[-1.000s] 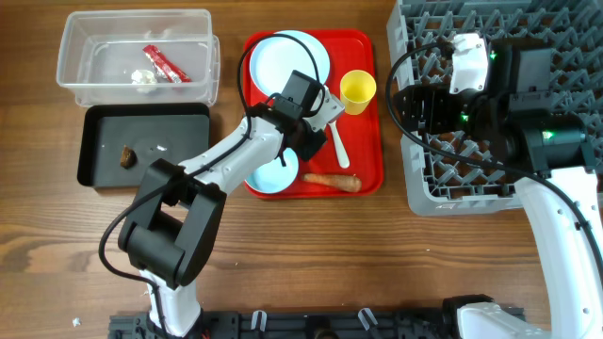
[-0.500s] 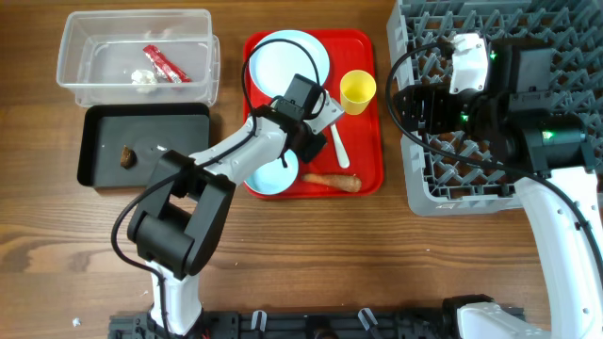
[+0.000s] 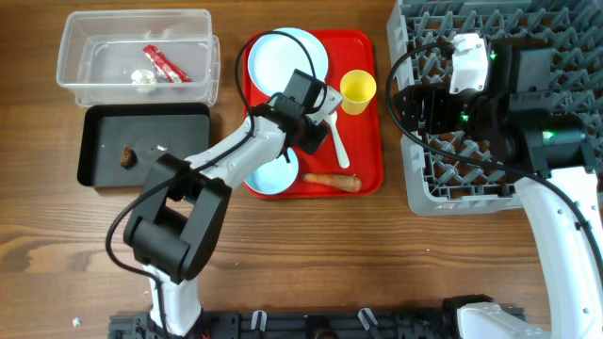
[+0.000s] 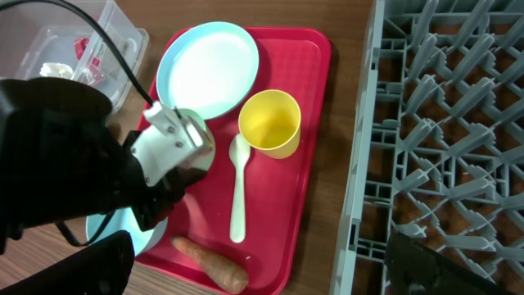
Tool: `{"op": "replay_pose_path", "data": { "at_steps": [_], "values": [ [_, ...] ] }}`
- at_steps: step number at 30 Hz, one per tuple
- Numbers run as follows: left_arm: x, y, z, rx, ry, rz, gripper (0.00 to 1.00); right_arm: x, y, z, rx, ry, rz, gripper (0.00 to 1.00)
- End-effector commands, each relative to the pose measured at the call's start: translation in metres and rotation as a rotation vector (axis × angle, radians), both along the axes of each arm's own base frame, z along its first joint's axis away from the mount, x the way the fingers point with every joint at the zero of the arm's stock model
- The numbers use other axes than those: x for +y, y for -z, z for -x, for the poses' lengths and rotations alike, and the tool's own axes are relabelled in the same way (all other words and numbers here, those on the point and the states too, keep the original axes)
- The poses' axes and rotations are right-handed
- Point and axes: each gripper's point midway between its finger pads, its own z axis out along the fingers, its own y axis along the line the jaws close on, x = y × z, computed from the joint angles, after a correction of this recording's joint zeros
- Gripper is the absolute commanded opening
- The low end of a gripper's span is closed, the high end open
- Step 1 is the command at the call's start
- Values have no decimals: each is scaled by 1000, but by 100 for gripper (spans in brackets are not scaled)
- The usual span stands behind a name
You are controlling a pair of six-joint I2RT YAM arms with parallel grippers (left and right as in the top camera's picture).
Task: Sort waste into correct bins and load items into the dishwasher rack
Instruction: 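Grasp the green bowl of rice with left gripper and lift, then tilt the green bowl over the black tray to pour out rice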
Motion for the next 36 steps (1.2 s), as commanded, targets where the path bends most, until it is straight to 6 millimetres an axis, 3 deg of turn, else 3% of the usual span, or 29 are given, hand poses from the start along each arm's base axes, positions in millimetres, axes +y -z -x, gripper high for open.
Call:
{"op": "replay_pose_path", "data": {
  "at_steps": [1, 11, 14, 17, 21, 27, 36],
  "values": [
    [-2, -45, -9, -59, -110, 92, 4, 1, -1, -6, 0, 11, 2, 100],
    [4, -77, -10, 5, -384, 265, 4, 0, -1, -6, -1, 12, 6, 100],
    [32, -82, -14, 43, -574, 294, 4, 0, -1, -6, 0, 13, 6, 100],
    [83, -83, -15, 122, -815, 320, 4, 0, -1, -6, -2, 15, 9, 100],
    [125, -89, -20, 144, -924, 339, 4, -1, -1, -8, -5, 17, 11, 100],
    [156, -108, -25, 139, -975, 409, 4, -1, 2, -9, 3, 18, 11, 100],
    [190, -111, -9, 335, -905, 563, 4, 0, 6, -10, 16, 17, 13, 100]
  ]
}}
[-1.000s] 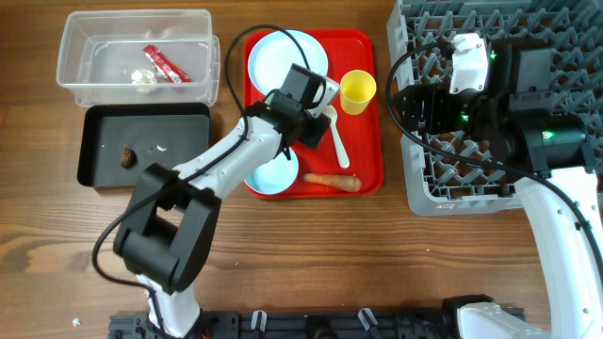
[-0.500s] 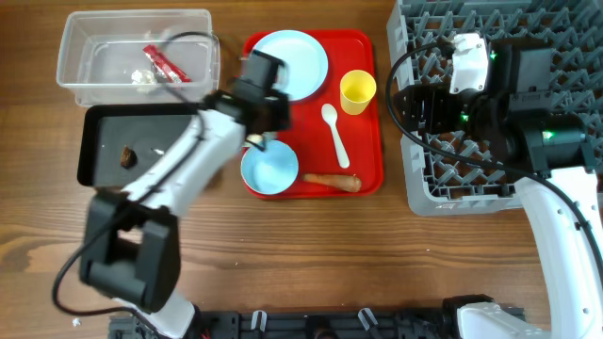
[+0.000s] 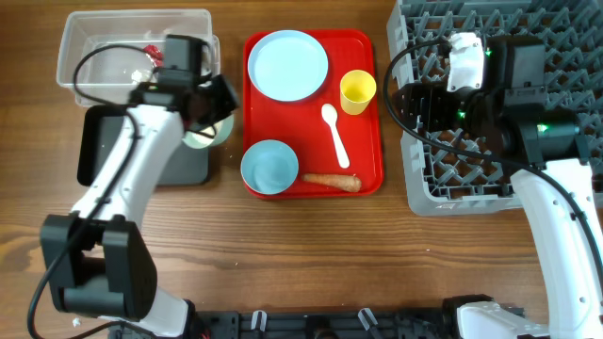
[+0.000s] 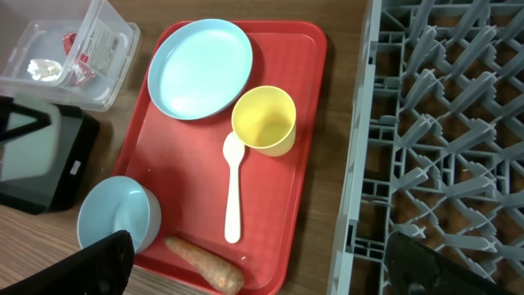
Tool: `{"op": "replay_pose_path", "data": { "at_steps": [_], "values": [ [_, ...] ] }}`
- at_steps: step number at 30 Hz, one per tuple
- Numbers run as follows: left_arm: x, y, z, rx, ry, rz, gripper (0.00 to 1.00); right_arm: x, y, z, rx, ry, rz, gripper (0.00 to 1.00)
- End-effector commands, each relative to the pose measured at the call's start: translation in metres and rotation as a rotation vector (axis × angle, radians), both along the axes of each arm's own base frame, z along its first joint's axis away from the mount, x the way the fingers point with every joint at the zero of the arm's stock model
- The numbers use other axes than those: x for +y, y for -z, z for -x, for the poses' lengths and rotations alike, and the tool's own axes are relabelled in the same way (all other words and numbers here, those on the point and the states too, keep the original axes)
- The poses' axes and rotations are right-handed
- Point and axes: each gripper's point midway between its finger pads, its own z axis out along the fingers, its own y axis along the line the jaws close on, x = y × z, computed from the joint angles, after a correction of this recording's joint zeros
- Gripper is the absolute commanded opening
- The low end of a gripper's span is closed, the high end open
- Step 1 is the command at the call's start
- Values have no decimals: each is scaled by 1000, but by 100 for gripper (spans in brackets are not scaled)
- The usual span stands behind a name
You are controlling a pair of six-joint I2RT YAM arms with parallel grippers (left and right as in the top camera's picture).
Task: Sort waste into correct bins and load items into the dishwasher rack
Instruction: 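Tilt the green bowl over the black tray to pour out rice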
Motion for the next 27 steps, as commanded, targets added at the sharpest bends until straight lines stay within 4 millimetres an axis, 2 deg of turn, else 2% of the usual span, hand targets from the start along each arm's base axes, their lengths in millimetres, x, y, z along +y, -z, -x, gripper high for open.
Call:
{"op": "replay_pose_path", "data": {
  "at_steps": [1, 7, 15, 21, 27],
  "values": [
    [9, -24, 5, -39, 92, 174, 4, 1, -3, -4, -5, 9, 2, 100],
    [30, -39, 19, -82, 196, 339, 4, 1, -2, -5, -1, 9, 3, 100],
    [75, -46, 27, -147, 155, 430, 4, 1, 0, -5, 7, 12, 1, 100],
    [103, -36, 36, -214, 101, 530, 4, 1, 1, -5, 10, 12, 1, 100],
    [115, -25, 41, -272, 79, 584, 4, 3, 0, -6, 8, 8, -8, 100]
  ]
}}
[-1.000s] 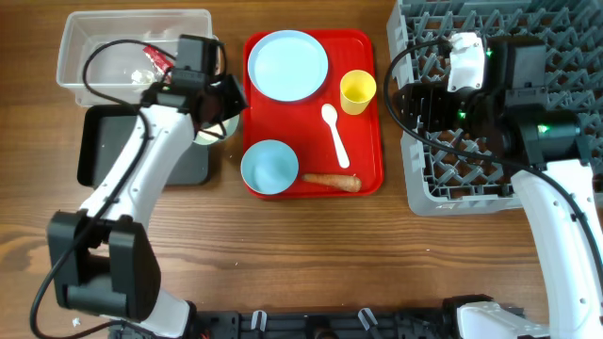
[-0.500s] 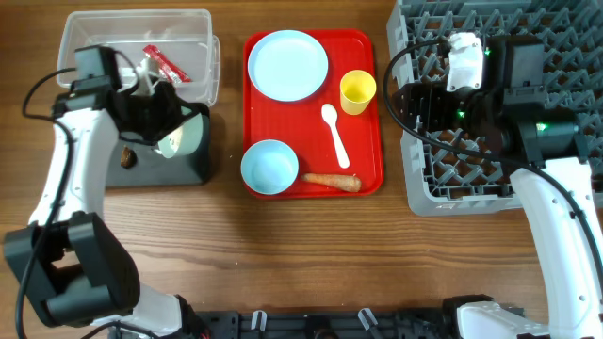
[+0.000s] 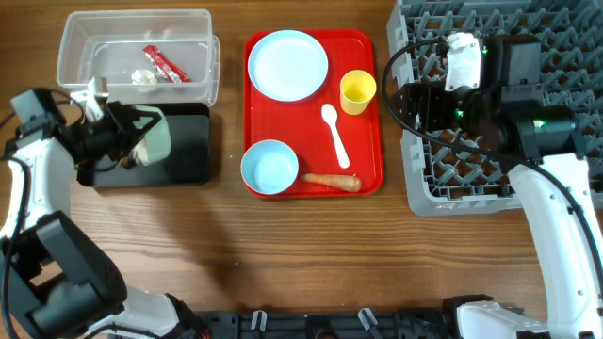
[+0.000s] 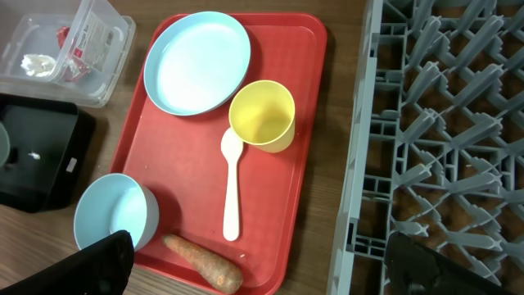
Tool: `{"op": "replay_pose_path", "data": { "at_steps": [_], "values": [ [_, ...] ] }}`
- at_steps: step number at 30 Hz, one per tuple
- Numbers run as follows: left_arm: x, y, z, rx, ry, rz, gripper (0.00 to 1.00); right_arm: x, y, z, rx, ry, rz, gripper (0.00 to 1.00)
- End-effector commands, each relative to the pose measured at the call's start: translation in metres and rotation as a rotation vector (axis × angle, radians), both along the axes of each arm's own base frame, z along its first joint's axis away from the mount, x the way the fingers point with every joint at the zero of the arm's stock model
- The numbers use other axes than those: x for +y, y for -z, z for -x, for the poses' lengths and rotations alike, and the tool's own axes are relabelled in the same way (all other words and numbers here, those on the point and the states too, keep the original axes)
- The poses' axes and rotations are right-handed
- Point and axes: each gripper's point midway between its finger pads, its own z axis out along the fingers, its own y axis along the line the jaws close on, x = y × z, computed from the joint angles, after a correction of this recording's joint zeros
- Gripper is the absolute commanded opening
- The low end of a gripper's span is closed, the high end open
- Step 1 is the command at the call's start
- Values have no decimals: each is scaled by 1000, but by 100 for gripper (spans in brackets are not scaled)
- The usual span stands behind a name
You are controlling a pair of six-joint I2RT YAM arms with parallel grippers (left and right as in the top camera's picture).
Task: Sort waste into correct bins and load items into the dishwasher rack
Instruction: 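Tilt the green bowl over the black tray to pour out rice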
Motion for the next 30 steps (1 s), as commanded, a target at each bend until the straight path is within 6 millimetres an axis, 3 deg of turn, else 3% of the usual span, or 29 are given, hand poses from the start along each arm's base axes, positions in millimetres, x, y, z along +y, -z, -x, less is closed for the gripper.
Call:
{"op": "replay_pose_path", "data": {
  "at_steps": [1, 10, 17, 30],
  "values": [
    [-5, -7, 6, -77, 26, 64, 4, 2, -6, -4, -11, 10, -10, 100],
    [-3, 5, 5, -73, 25, 72, 4, 3, -5, -3, 0, 23, -21, 100],
    [-6, 12, 3, -77, 41, 184, 4, 3, -5, -4, -1, 23, -21, 100],
    [6, -7, 7, -129, 23, 366, 4, 3, -4, -4, 1, 23, -21, 100]
  ]
}}
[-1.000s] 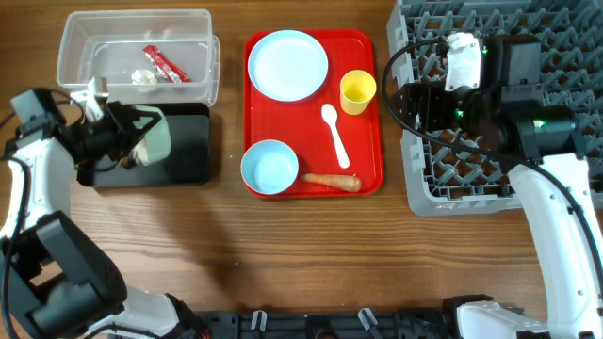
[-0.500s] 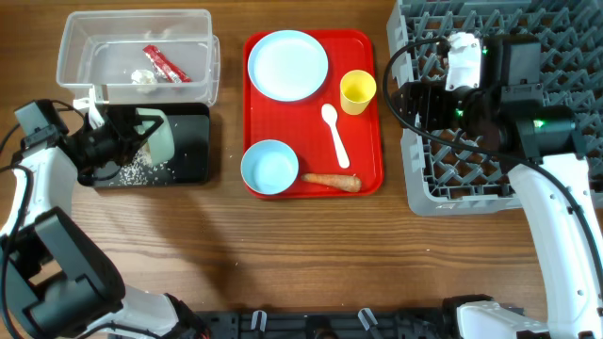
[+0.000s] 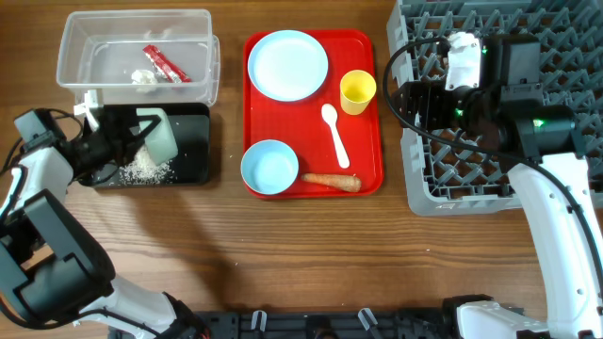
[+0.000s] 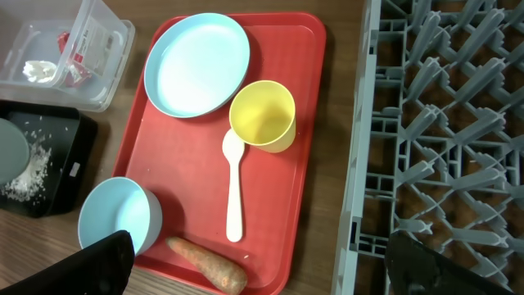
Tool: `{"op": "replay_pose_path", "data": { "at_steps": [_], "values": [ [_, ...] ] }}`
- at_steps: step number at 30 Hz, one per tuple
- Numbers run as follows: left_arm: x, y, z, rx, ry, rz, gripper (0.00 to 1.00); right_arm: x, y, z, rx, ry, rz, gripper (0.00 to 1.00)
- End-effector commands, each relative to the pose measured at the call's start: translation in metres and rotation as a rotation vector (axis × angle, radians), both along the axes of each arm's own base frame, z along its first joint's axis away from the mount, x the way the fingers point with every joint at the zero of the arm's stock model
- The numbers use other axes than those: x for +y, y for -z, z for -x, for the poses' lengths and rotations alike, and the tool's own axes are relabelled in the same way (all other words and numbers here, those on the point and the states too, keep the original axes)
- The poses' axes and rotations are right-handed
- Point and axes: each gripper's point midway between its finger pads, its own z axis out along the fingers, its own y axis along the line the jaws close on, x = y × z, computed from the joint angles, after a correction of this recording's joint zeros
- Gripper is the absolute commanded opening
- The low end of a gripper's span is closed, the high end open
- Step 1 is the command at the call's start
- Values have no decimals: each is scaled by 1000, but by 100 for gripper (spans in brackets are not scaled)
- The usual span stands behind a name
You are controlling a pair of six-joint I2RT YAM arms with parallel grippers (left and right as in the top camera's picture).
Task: Sort waste into correct bins and load items into the dishwasher rack
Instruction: 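Tilt the green bowl over the black tray to pour out rice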
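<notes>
My left gripper (image 3: 130,143) is shut on a pale green bowl (image 3: 161,137), held tipped on its side over the black bin (image 3: 193,122). White rice grains (image 3: 143,170) lie in that bin. On the red tray (image 3: 369,141) are a blue plate (image 3: 287,63), a yellow cup (image 3: 357,90), a white spoon (image 3: 334,132), a blue bowl (image 3: 270,167) and a carrot (image 3: 332,181). My right gripper (image 4: 266,270) hangs open, high over the gap between the tray and the grey dishwasher rack (image 3: 490,104), holding nothing.
A clear plastic bin (image 3: 85,58) behind the black one holds a red wrapper (image 3: 165,64) and a white crumpled scrap (image 3: 143,77). The rack fills the right side of the wooden table. A small brown scrap's spot in the black bin is hidden.
White rice grains now lie in the black bin under the tipped bowl, where none showed before. The bowl sits slightly further right. My right arm has barely moved.
My left gripper was at the pale bowl on the red tray, between plate and blue bowl. Then it held the bowl at the black bin's right edge. Then the bowl was tipped over the bin, and now rice lies there. The right gripper stayed open by the rack.
</notes>
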Motion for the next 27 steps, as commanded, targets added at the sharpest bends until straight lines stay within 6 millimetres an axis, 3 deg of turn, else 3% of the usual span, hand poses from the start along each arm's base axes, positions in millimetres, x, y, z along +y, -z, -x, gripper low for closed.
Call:
{"op": "replay_pose_path", "data": {
  "at_steps": [1, 18, 27],
  "values": [
    [6, -13, 5, -23, -10, 105, 4, 3, -5, -3, -8, 4, -5, 100],
    [34, -13, 10, 5, -94, 131, 4, 3, -5, -3, -7, 4, -6, 100],
    [30, -29, 13, 37, -81, 278, 4, 3, -5, -3, -6, 5, -6, 100]
  ]
}}
